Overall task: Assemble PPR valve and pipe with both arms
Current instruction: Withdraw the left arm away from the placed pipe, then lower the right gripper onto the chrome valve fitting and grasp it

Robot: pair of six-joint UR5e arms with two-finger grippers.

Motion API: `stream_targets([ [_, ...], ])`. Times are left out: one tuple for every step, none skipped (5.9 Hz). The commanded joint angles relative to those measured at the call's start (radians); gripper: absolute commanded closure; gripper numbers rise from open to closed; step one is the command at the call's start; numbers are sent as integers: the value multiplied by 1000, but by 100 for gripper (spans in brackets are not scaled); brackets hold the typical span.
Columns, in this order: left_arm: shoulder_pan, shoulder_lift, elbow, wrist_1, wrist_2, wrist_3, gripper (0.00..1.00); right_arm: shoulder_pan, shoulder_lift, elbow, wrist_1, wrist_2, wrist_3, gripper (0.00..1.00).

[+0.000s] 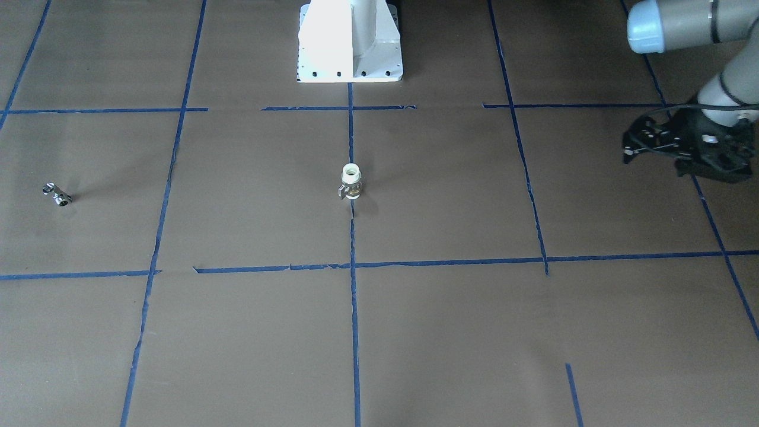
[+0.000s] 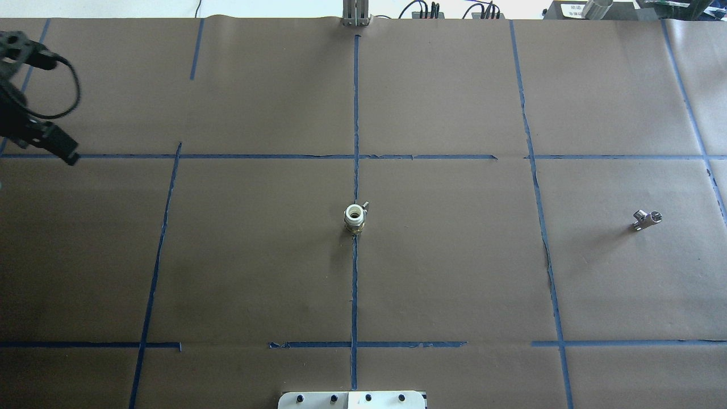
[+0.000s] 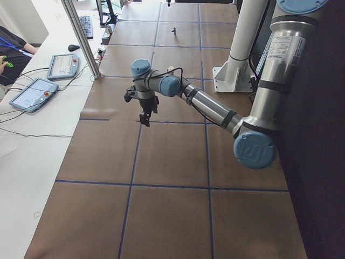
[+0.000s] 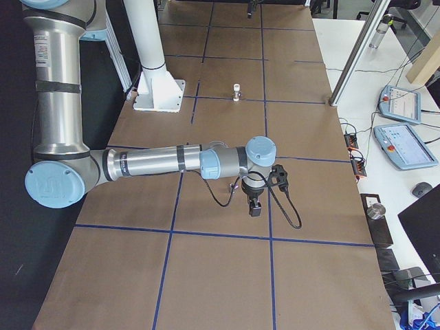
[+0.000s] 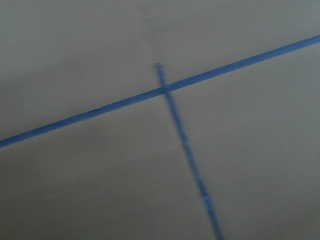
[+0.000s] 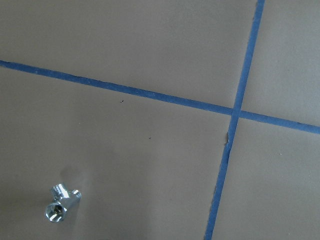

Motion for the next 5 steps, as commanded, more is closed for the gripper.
stream_targets([
  [-231,175,93,-84,-20,160,0,-31,0,54,1,1,101,0],
  [-270,264,90,-170,-21,199,0,-91,0,111,3,0,198,0],
  [-281,279,85,-177,-21,193,0,-175,0,172,3,-5,326,0],
  [-279,270,99,-178,-21,188,0,-252,-6,179,83,-31,455,0],
  [-279,270,96,-178,-21,184,0,-345,-33,164,218,-125,590,0],
])
